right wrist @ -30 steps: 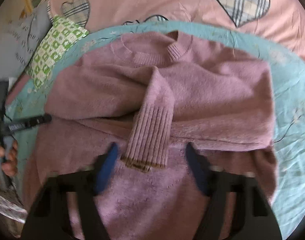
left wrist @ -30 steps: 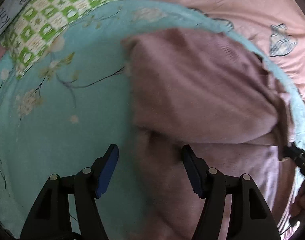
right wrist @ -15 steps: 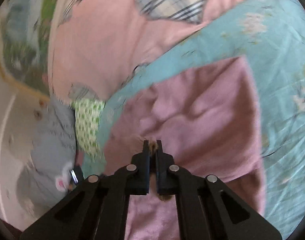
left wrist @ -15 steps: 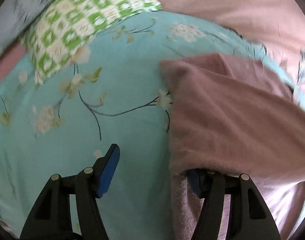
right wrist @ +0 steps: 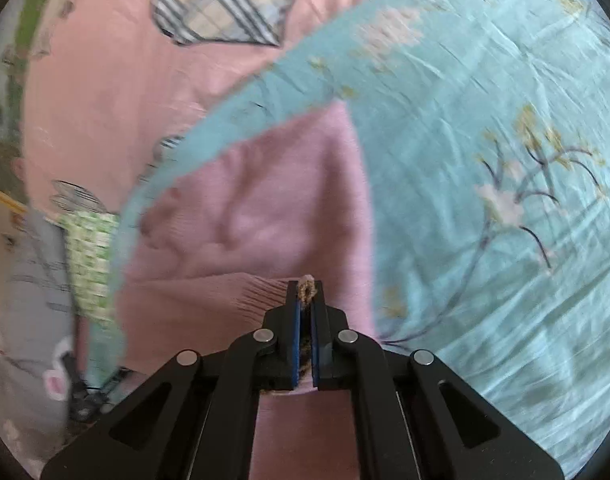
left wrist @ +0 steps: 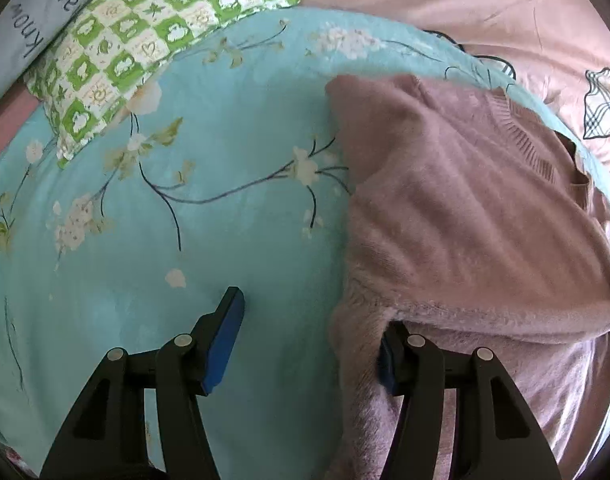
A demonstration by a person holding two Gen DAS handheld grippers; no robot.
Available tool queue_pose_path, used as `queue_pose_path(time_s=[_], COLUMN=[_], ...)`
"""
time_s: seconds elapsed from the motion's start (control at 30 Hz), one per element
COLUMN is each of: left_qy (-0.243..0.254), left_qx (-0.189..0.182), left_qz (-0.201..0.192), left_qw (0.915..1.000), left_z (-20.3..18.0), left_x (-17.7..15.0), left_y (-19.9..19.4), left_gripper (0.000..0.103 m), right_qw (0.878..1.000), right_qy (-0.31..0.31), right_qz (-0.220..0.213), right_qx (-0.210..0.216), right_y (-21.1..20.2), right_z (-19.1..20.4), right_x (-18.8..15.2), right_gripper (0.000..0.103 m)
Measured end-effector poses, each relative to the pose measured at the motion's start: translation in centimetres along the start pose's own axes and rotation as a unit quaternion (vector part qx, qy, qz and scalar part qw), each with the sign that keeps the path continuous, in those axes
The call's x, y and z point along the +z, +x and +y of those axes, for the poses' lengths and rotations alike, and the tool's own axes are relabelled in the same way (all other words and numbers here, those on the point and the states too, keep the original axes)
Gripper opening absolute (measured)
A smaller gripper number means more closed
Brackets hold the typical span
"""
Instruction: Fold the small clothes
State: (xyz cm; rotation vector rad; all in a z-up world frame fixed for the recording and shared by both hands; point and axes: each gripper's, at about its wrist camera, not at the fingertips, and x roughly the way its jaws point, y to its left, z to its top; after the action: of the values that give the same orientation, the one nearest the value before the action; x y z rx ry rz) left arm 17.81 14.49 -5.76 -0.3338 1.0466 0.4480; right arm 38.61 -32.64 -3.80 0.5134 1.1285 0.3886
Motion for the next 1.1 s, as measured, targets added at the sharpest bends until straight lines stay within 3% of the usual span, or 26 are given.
queue_pose_path(time_s=[0.23,0.37,0.47,0.53,0.6,0.73,0.87,0.93,1.1], left_qy=[-0.002,0.007,0.007,-0.005,-0.029,-0.047,0.042,0.112,0.246], left_qx=[-0.042,-0.137,-0.182,-0.187,-0.192,-0.186,-0.161,-0.148,-0.091], left_qz=[0.021,0.058,0.056,0.051,0.051,0.056,0.018,0.018,0.03], left_qw=[0.9989,0.9889,0.9816,0.981,0.9796,0.9799,0.9858,0.9825,0.9645], left_z=[0.9,1.9,2.6,3.2,3.7,3.3,-0.7,-3.5,-10.1], left_x=[-0.3,-0.5,0.2,1.1,2.6,6.7,10.9,12.9,16.1], left_y=[-0.3,-1.5,-2.8,-3.1,-2.4,-0.7,-0.9,-0.2,3.1], left_gripper=[0.059,0.059,0.065,0.073,0.073,0.073,0.074,0.077,0.077], right_qw=[1.0,0.999,0.998,0.997,0.997,0.994,0.978,0.968,0.949], right_qy=[-0.004,-0.008,-0.019,-0.027,-0.041,-0.094,-0.201,-0.242,-0.304], right_qz=[0.009,0.017,0.012,-0.006,-0.033,-0.036,-0.024,-0.017,0.004], right_qx=[-0.024,-0.04,-0.06,-0.071,-0.064,-0.035,-0.059,-0.065,-0.081], right_y=[0.6,0.3,-0.3,-1.4,-2.6,-2.0,0.4,1.6,5.3], right_z=[0.0,0.1,0.9,1.6,2.7,6.0,10.2,11.5,12.9], right_x=[-0.5,-0.7,-0.6,-0.6,-0.7,0.1,2.2,3.5,7.7], right_gripper=[0.004,0.007,0.015,0.032,0.04,0.043,0.049,0.06,0.067])
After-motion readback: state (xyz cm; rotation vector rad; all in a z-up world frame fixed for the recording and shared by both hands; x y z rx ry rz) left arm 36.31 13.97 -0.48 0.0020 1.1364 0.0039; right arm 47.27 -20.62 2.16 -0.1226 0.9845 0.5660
